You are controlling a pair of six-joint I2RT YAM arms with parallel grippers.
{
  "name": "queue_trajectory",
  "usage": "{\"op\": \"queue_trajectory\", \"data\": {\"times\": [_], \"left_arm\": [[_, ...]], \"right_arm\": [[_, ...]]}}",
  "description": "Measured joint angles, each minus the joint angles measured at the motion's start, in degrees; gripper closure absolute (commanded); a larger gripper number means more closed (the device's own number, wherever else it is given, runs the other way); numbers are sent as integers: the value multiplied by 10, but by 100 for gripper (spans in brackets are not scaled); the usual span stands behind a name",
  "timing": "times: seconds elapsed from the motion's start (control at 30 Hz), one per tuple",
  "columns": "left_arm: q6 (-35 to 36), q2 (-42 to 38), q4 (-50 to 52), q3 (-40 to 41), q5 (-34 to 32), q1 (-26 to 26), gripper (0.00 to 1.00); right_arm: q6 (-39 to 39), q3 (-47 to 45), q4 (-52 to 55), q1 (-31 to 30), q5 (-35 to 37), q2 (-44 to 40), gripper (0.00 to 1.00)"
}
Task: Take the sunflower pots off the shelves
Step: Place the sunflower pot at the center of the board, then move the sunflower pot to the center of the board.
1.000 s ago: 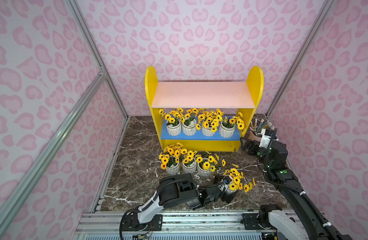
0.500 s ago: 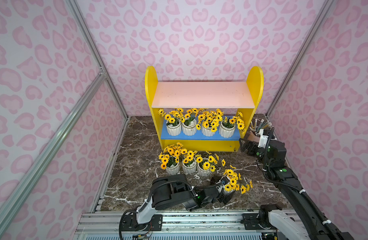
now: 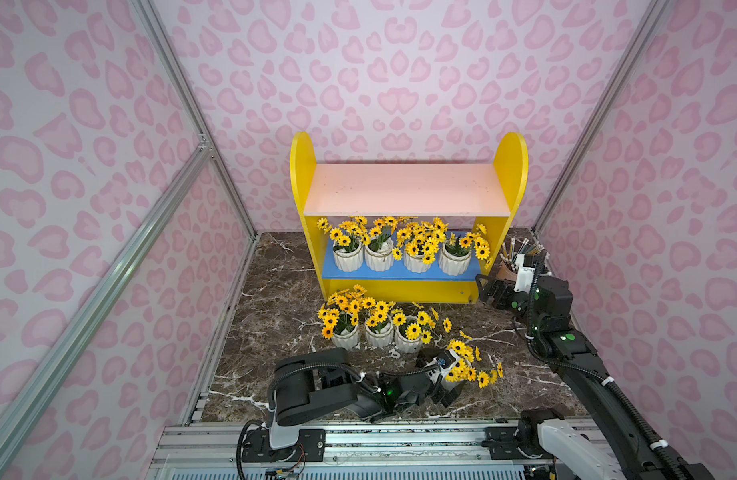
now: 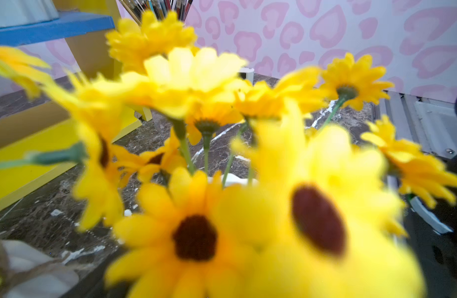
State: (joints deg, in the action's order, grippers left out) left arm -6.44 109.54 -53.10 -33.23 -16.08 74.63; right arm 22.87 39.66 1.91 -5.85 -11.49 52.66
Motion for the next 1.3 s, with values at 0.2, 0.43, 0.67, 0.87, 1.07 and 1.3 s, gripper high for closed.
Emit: {"op": "queue_trajectory", "data": {"times": [0.2,0.43,0.67,0.87,1.07,1.3], "left_arm": [[-1,-54,56,35,-5,16,2],[-20,-266,150,65,-49,44,2],[-49,-479,299,66,-110,42,2],[-110,-574,410,51,-87,-69,2],[-161,-628,504,14,-16,-211,3],[-171,-653,567,-46,-9,-230,2]], "right_arm": [[-5,8,27,-25,19,0,3],[-19,58,86,-130,58,-10,19],[-10,145,219,-329,176,-20,36],[59,201,378,-538,278,3,38],[195,221,516,-711,354,5,43],[349,184,589,-841,368,29,45]]}}
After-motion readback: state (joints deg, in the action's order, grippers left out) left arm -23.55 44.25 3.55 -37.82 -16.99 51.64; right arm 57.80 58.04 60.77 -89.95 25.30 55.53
